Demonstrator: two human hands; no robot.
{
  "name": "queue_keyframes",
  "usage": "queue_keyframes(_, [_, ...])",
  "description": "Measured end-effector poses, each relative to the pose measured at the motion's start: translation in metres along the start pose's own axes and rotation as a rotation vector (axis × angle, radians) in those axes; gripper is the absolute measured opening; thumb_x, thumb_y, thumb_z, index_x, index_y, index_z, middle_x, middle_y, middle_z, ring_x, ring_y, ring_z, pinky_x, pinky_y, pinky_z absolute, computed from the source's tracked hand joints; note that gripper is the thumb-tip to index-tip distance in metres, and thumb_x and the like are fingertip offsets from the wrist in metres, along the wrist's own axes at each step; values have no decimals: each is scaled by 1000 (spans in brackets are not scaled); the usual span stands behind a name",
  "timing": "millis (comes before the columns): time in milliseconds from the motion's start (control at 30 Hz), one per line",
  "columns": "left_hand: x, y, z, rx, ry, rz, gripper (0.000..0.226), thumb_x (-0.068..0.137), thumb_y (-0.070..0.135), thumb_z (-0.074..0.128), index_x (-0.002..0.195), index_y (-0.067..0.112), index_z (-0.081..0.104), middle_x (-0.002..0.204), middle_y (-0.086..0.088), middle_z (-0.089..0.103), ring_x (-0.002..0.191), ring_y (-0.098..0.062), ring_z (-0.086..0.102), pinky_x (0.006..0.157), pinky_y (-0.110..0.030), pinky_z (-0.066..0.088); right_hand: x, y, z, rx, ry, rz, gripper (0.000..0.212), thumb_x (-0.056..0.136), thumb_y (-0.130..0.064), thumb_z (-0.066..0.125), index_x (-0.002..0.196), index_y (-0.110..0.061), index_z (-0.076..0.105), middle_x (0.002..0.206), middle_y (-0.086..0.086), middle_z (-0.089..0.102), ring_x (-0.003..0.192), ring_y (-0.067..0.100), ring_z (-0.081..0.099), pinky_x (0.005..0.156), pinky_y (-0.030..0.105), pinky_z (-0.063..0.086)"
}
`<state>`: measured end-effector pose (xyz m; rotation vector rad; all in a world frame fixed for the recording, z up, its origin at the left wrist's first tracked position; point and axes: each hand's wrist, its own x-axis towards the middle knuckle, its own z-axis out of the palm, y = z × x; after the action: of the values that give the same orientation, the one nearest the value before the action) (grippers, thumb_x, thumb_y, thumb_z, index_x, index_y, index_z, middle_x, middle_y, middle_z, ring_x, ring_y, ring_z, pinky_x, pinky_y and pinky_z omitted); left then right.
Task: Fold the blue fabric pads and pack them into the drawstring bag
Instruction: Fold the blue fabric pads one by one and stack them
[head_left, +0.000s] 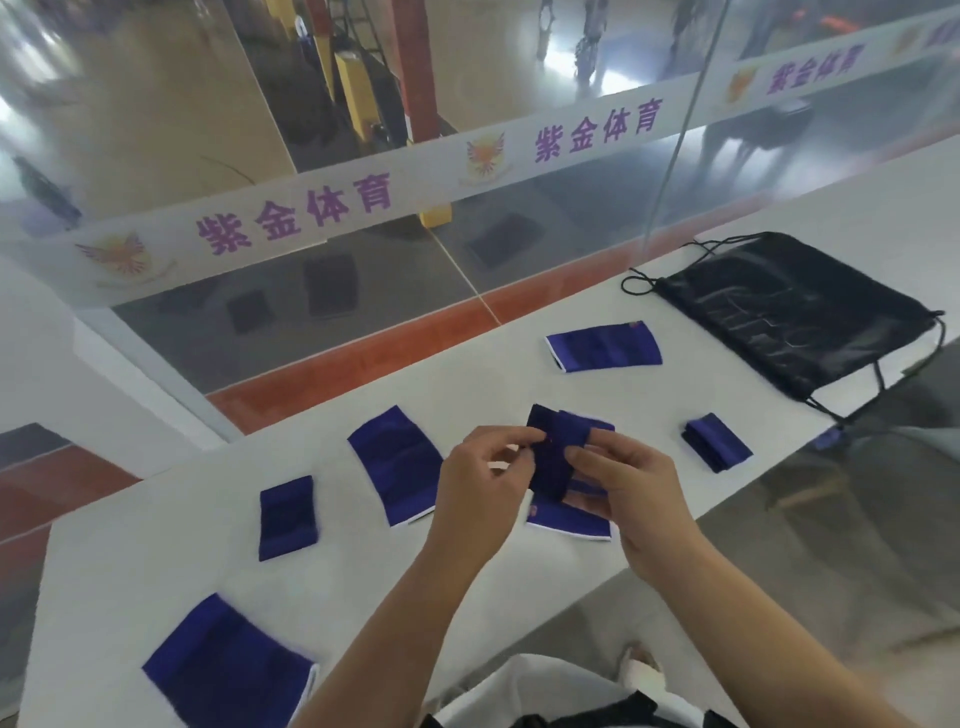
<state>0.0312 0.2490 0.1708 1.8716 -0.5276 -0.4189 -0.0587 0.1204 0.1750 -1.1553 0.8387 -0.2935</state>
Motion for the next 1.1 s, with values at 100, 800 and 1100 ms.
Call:
queue_keyframes(100, [12, -1, 26, -60, -66, -126, 24, 95, 26, 67, 114, 40, 61, 117, 18, 64, 104, -5, 64, 77, -16, 57, 7, -4, -41, -18, -47, 53, 19, 90, 1, 66, 107, -4, 71, 96, 12, 79, 81, 25, 77, 65, 32, 62])
queue_keyframes(800, [48, -10, 278, -314, -200, -430, 22, 90, 0, 69, 105, 15, 66, 112, -7, 69, 98, -24, 72, 78, -36, 62, 121, 4, -269, -329, 15, 96, 9, 91, 2, 64, 92, -7, 64, 99, 15, 71, 91, 31, 71, 71, 44, 64])
queue_keyframes(1100, [95, -30, 322, -335, -86, -481, 36, 85, -7, 70, 112, 16, 66, 107, 1, 71, 89, -9, 72, 70, -17, 56, 204, 2, -286, -605, -61, 127, 18, 88, 0, 66, 91, -16, 73, 98, 3, 72, 91, 19, 69, 81, 33, 60])
